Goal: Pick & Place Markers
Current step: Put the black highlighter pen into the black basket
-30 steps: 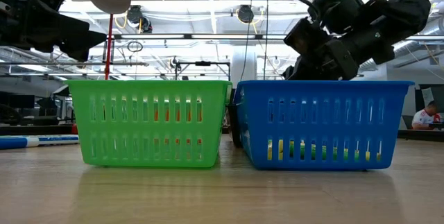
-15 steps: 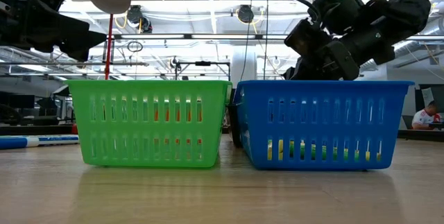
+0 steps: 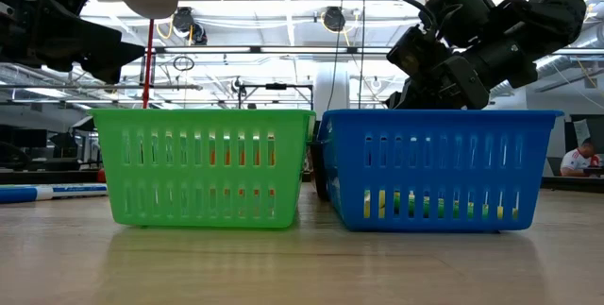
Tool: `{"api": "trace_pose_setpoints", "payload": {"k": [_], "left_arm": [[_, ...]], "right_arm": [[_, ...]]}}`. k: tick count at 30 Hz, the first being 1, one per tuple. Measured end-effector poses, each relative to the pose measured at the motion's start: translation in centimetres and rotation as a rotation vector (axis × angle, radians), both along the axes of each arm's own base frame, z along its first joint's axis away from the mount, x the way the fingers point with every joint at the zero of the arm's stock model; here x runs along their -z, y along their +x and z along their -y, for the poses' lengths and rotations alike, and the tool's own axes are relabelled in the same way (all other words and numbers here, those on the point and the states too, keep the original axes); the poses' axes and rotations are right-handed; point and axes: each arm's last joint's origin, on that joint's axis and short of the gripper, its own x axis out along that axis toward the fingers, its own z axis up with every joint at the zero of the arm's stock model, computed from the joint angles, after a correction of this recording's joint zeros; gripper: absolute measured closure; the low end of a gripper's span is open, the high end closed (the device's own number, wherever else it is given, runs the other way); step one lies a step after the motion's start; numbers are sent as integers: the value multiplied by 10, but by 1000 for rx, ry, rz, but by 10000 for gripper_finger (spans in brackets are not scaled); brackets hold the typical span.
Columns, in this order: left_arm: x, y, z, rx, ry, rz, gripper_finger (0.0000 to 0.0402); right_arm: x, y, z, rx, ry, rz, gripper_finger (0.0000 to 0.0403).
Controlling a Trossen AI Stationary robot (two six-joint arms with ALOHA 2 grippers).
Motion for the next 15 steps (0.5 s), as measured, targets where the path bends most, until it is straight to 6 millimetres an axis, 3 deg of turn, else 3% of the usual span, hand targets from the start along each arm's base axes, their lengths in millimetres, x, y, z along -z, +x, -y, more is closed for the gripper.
{"api": "trace_pose_setpoints", "payload": {"k": [15], "left_arm": [[0,0,0,0,0,0,190]], "right_arm": [[0,0,0,-3,-7,0,363]]}}
